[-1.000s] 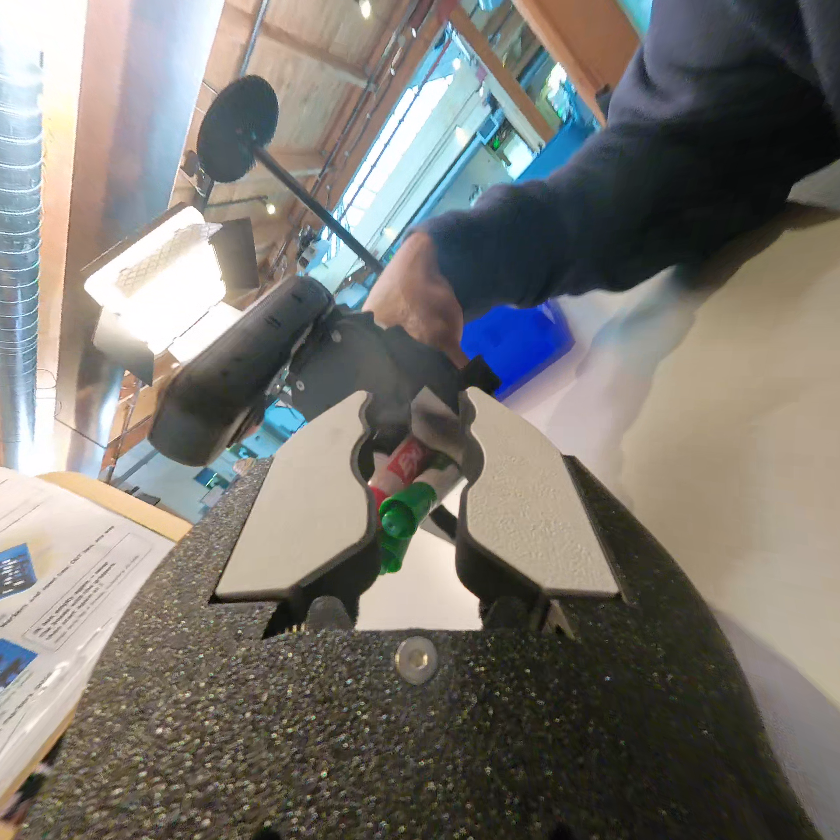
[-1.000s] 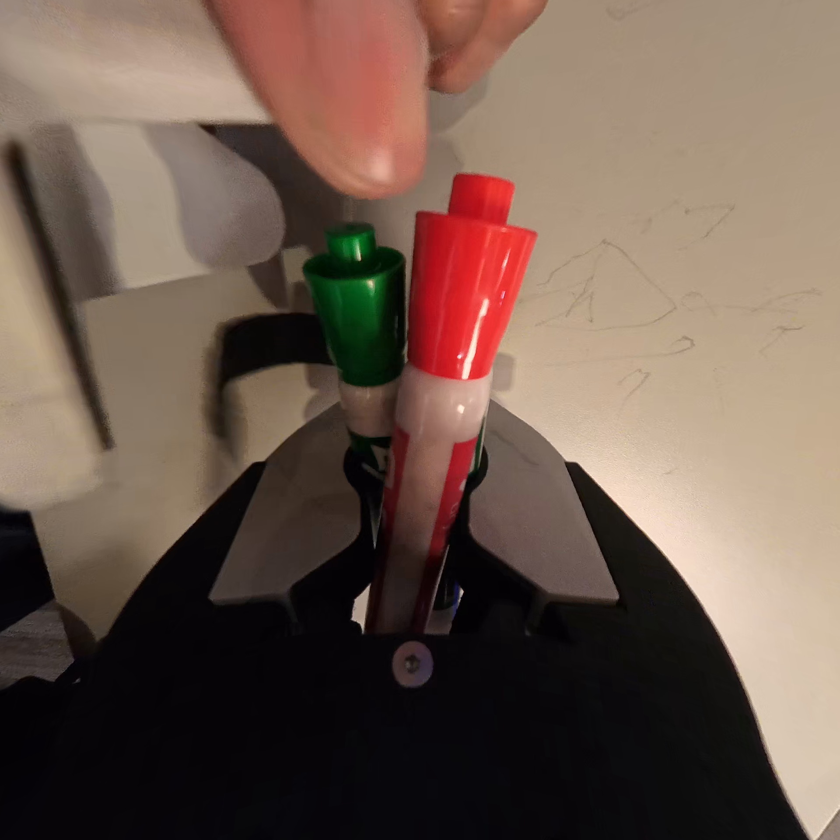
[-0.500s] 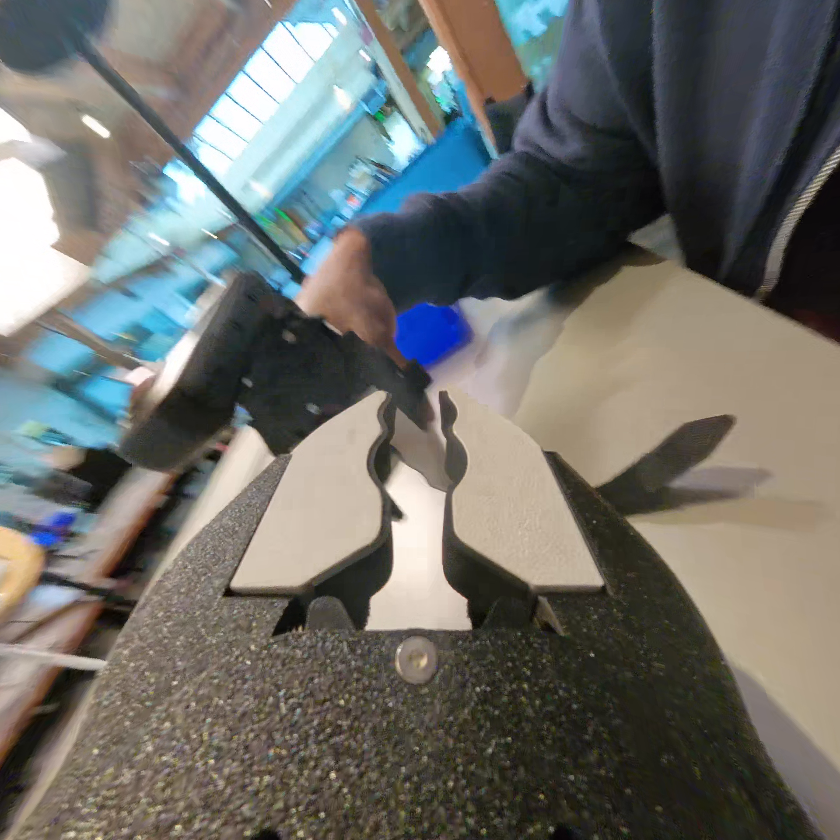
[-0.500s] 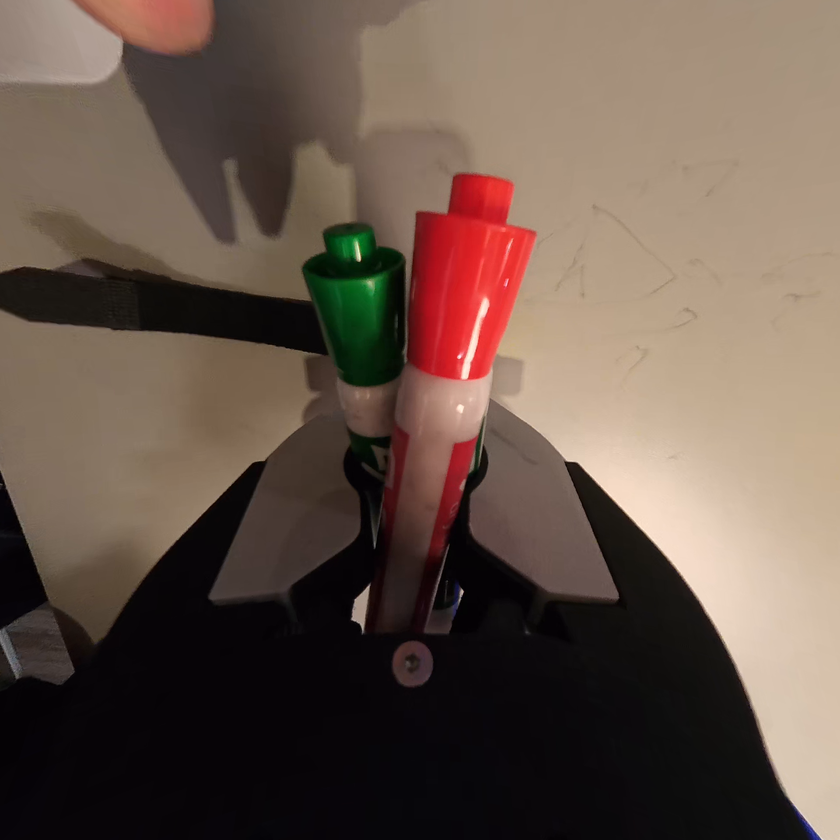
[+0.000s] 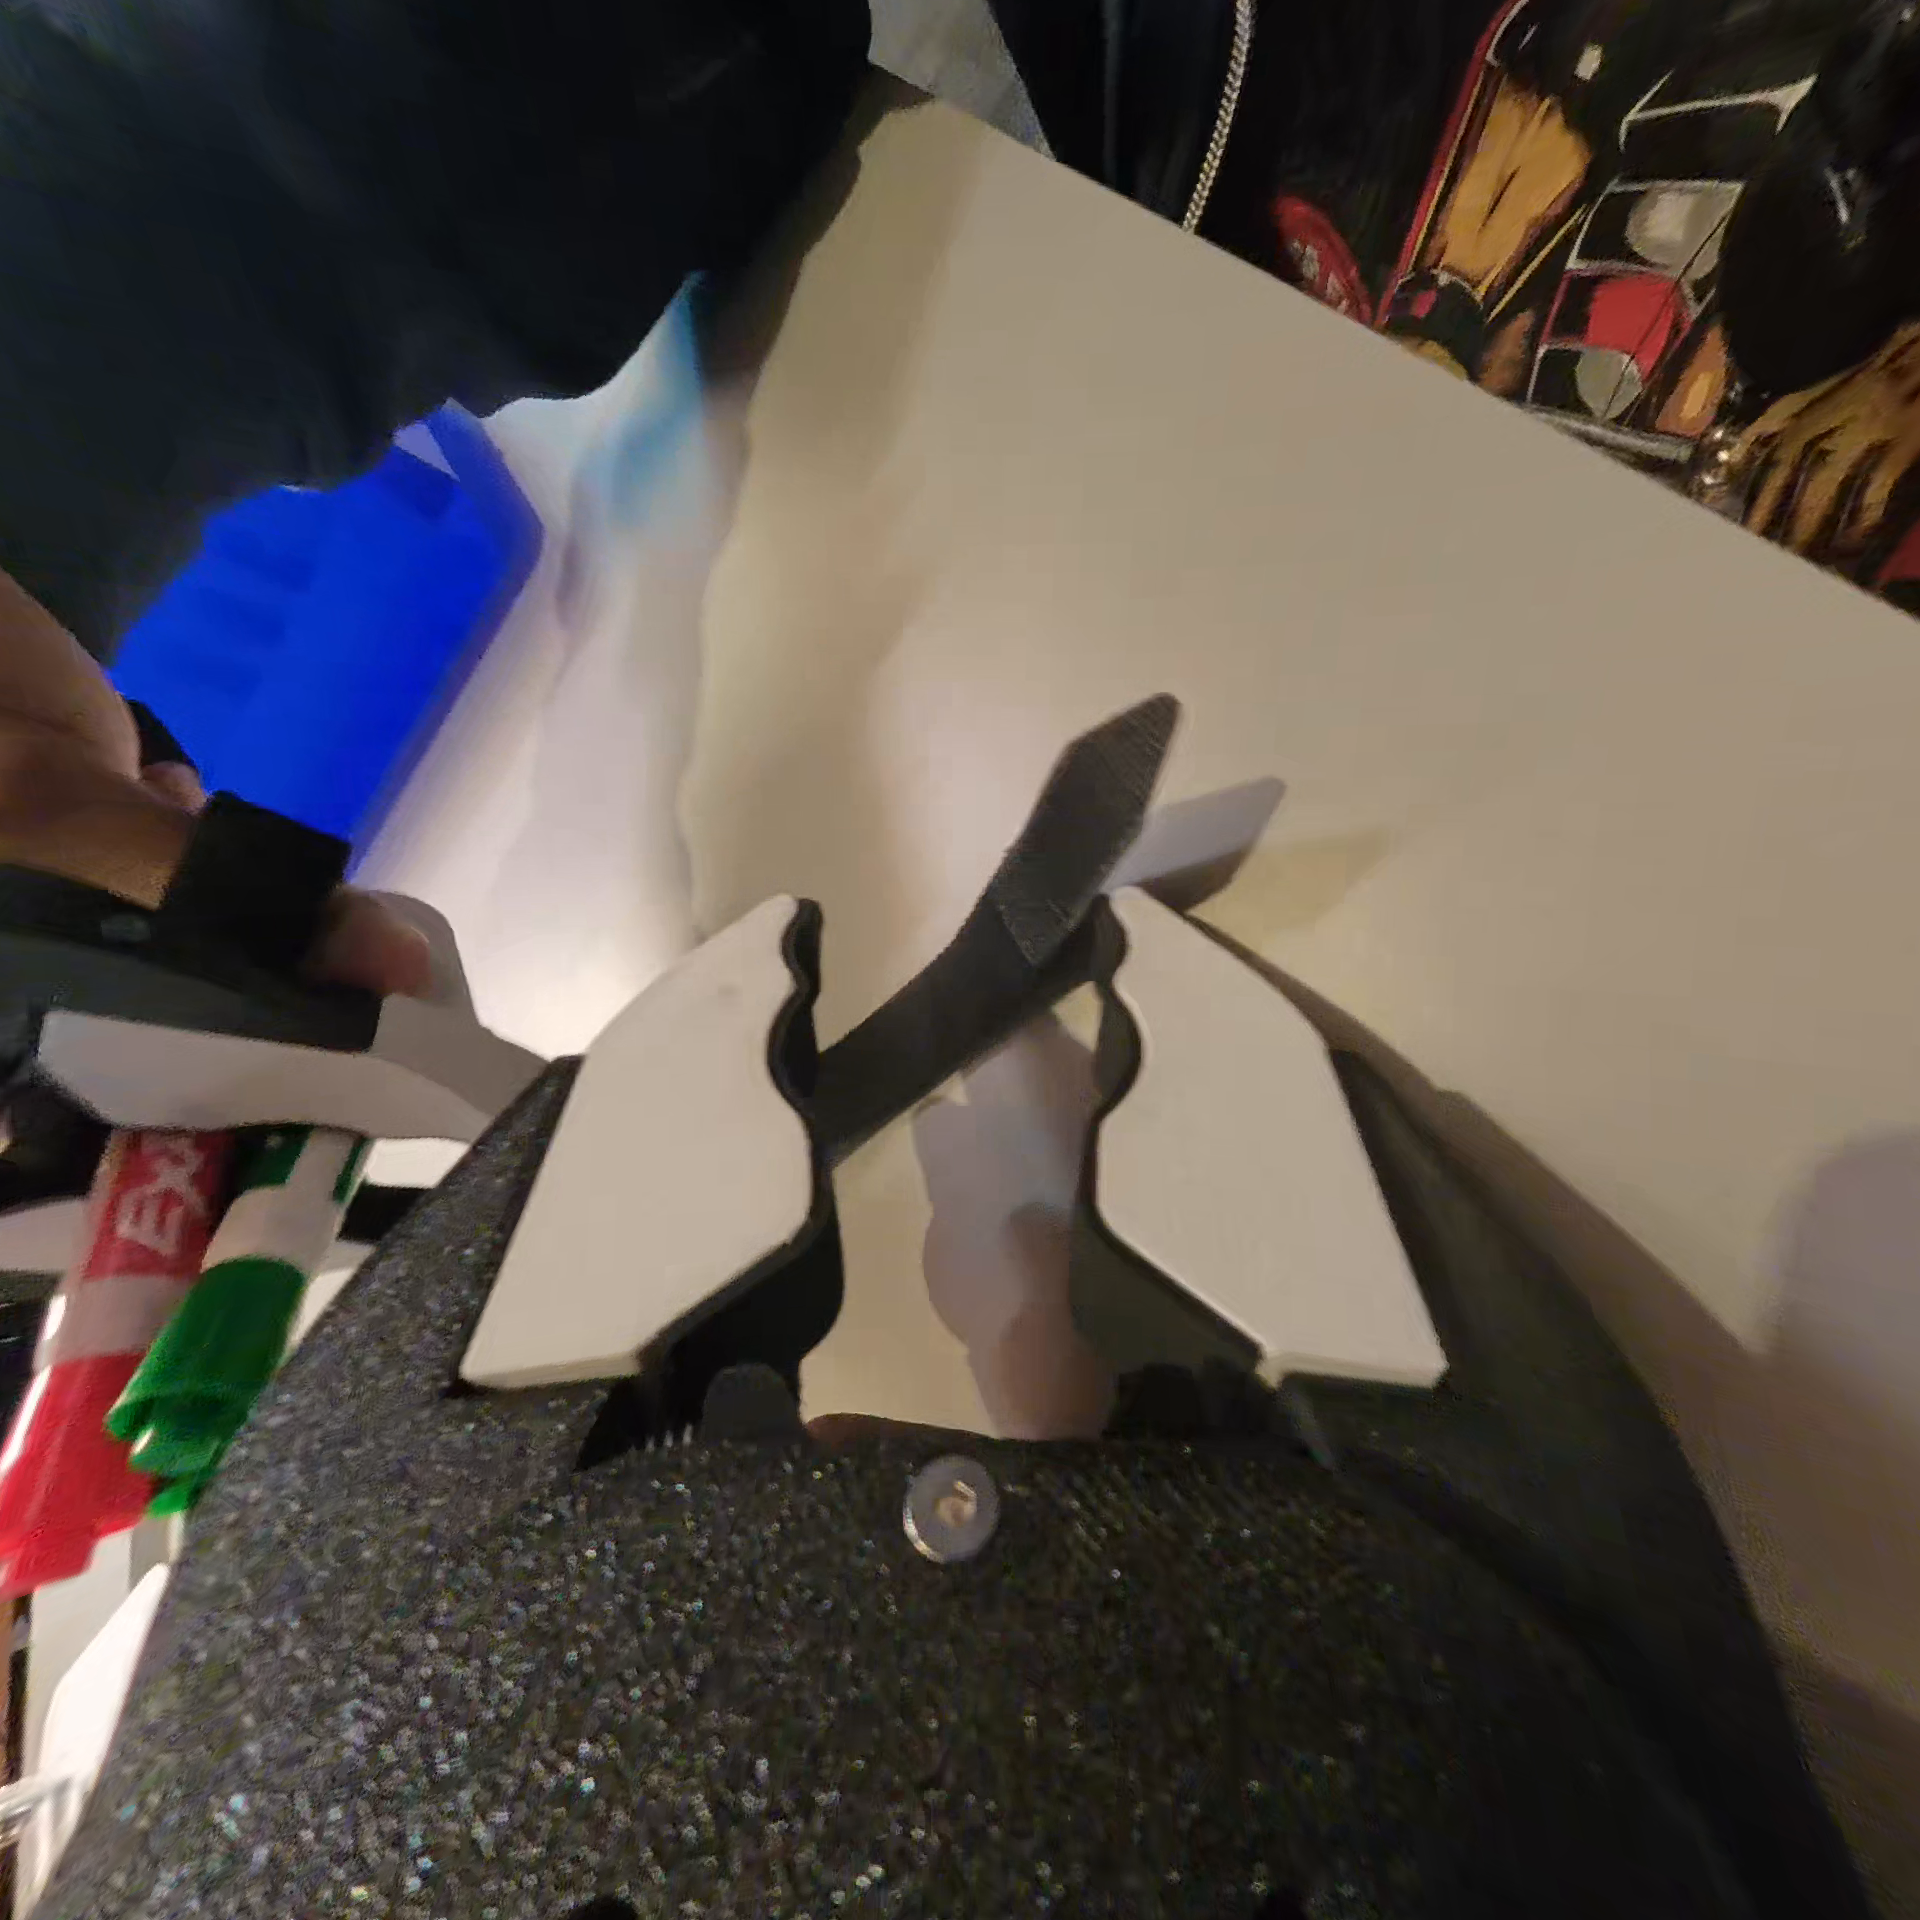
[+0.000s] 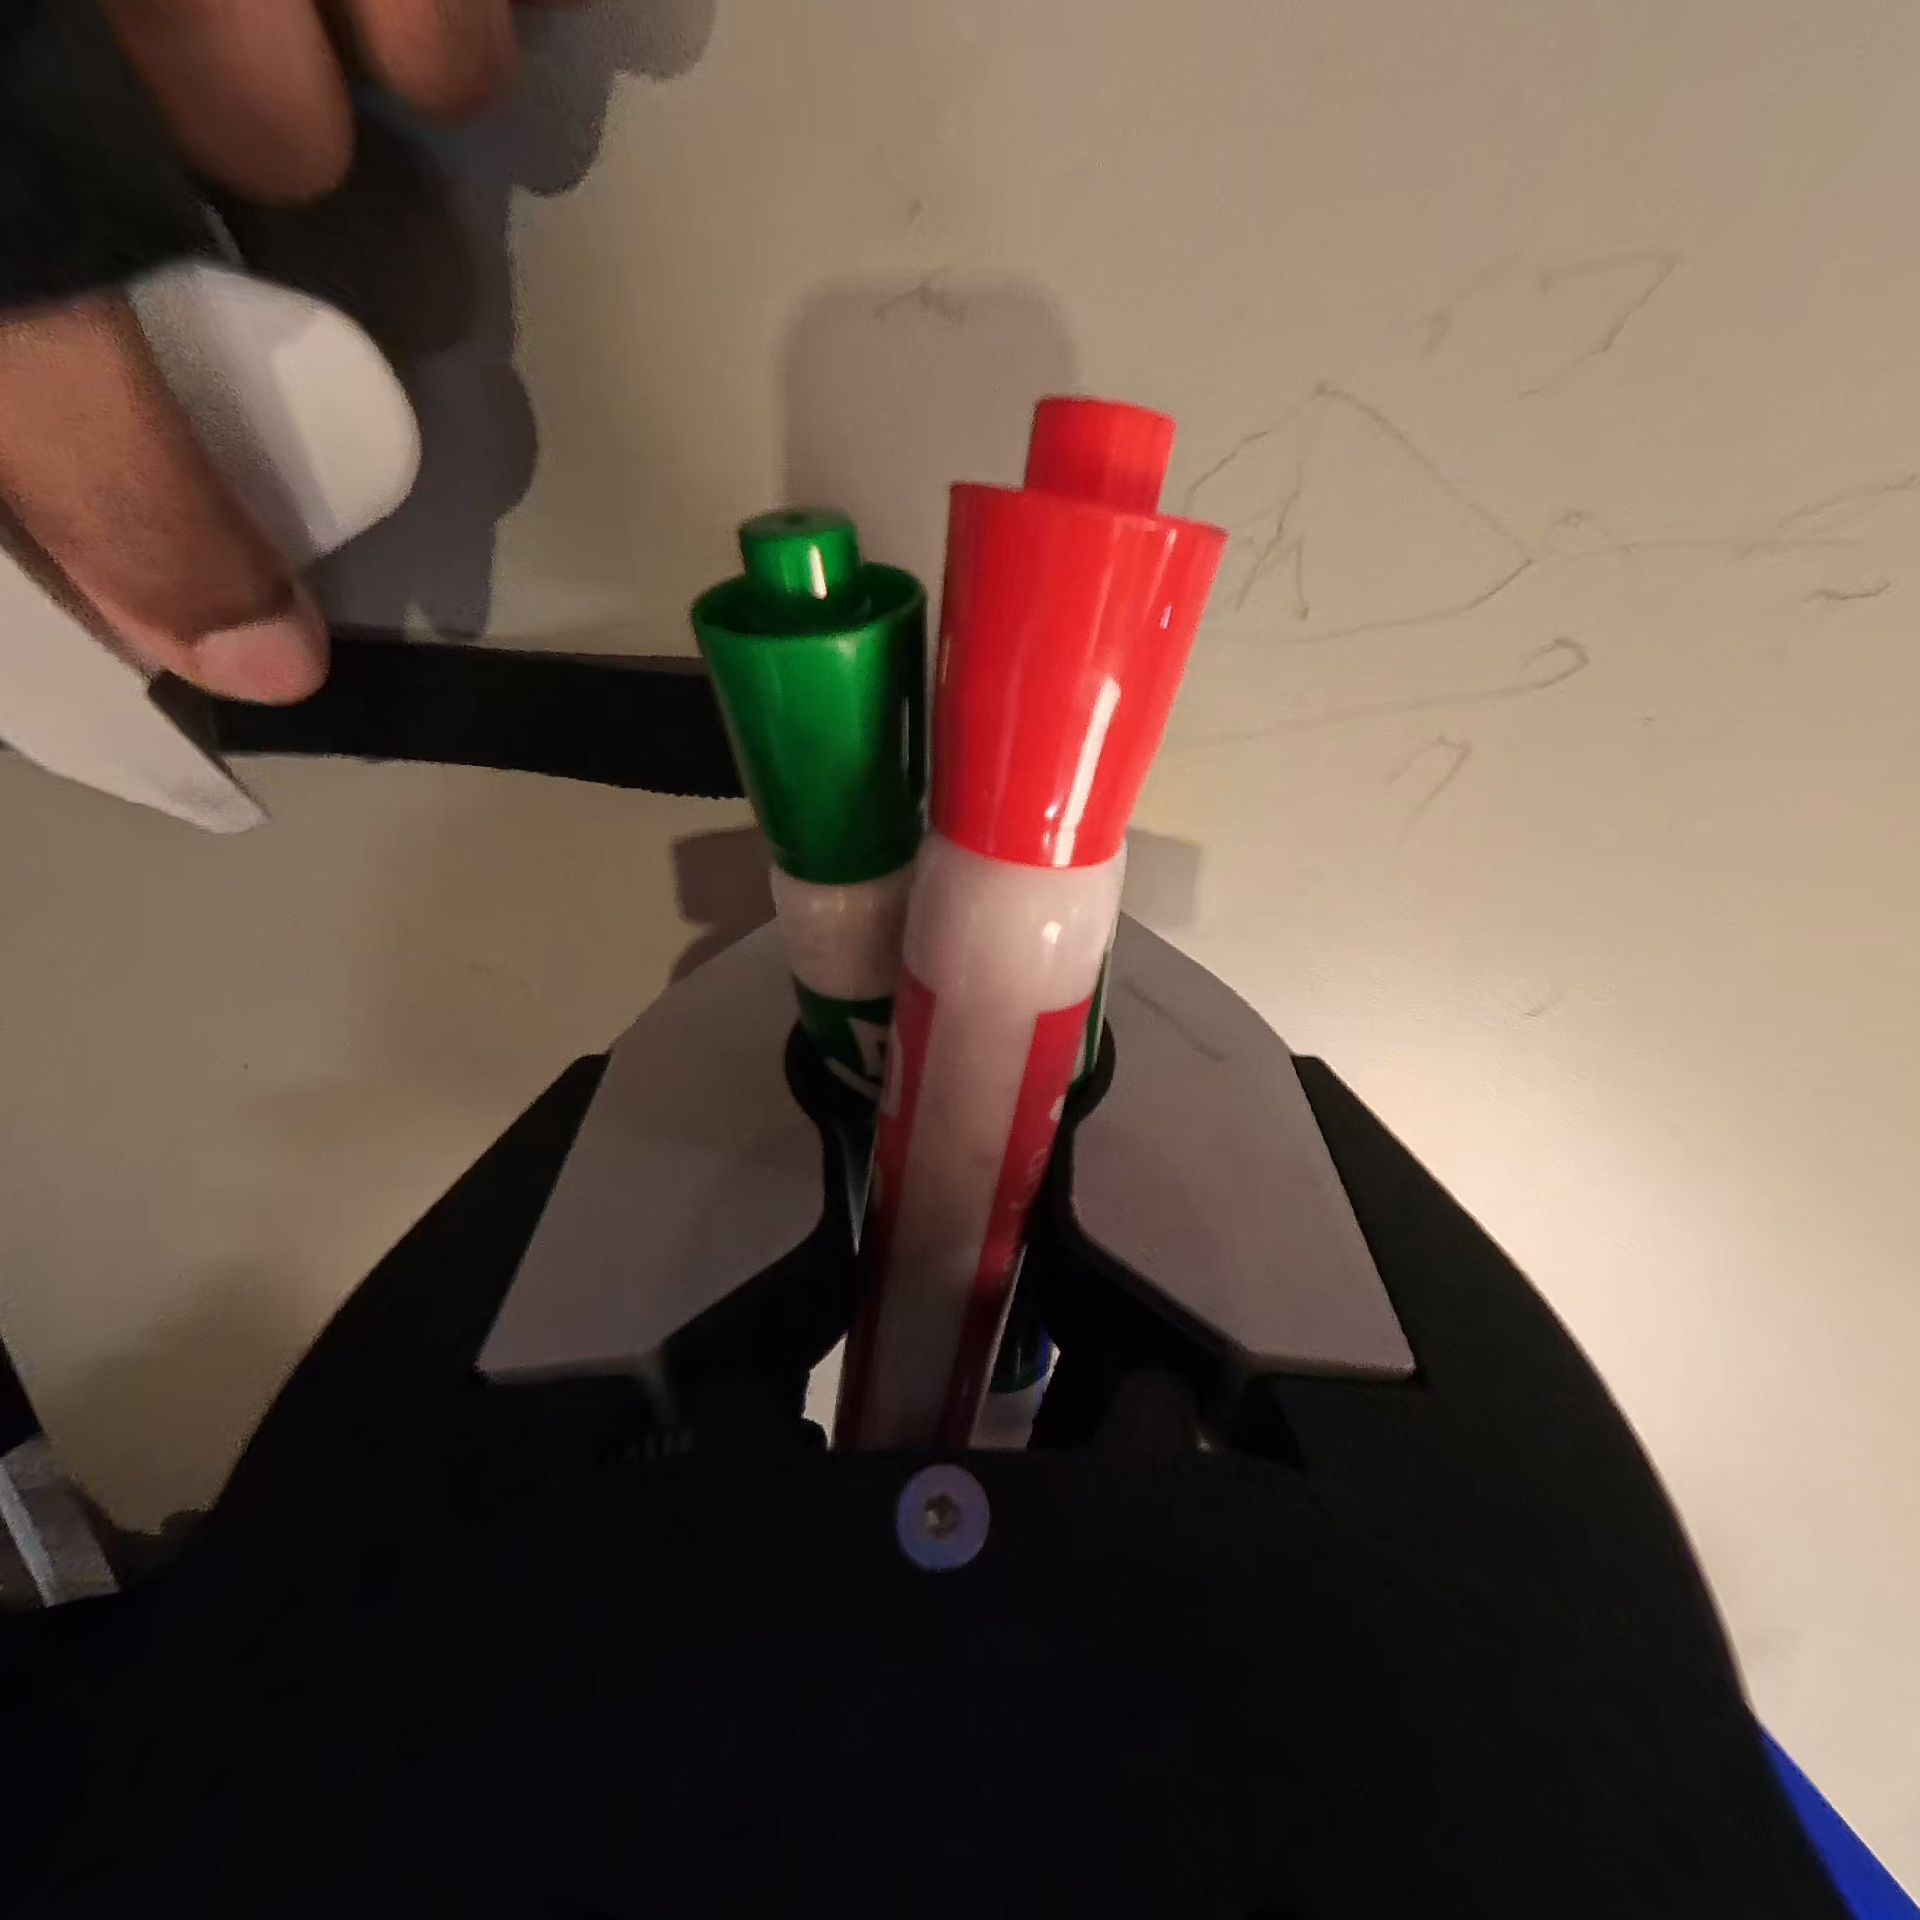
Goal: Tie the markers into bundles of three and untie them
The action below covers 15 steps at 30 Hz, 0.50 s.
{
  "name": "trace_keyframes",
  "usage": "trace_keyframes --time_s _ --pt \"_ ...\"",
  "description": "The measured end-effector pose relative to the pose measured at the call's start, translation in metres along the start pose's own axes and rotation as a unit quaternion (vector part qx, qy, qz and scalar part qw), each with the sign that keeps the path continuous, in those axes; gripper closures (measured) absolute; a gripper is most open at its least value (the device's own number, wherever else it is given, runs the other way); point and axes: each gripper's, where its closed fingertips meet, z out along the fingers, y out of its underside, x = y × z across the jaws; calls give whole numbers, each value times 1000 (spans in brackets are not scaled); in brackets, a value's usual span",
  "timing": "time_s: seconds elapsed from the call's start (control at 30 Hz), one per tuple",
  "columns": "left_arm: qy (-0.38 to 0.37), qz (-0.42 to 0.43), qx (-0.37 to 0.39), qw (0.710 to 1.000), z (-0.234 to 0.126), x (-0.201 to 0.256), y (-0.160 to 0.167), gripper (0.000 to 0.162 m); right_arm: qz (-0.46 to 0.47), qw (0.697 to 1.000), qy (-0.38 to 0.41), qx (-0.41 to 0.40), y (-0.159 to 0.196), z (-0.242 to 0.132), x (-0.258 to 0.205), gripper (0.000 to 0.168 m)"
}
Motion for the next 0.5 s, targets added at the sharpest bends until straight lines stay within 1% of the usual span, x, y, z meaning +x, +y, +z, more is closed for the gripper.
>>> trace_keyframes --time_s 0.03,0.1,0.17,0.23,0.27,0.33,0.37,0.43,0.5 --pt "-2 -4 0 1000 4 0 -1 123 -1 1000 5 4 -2 0 0 128" --pt "-12 -8 0 1000 10 -3 -2 158 -4 1000 10 11 -4 -2 -1 128" --pt "-23 -39 26 999 9 -9 -12 160 -9 1000 19 15 -6 -3 0 128" --pt "-35 -113 94 989 -4 -25 -30 160 -15 999 25 19 -6 -4 0 128" --pt "-51 -160 132 977 -15 -39 -37 160 -16 999 24 21 -7 -4 -1 128" --pt "-85 -259 194 942 -39 -68 -40 160 -21 999 21 24 -7 -3 -3 128" --pt "-101 -310 209 922 -49 -82 -34 160 -22 999 19 26 -7 -3 -4 128" --pt "-110 -402 250 874 -66 -100 -24 160 -22 999 14 35 -11 -3 -5 128" --pt "-114 -484 277 822 -76 -112 -10 160 -18 999 8 44 -14 -3 -6 128"
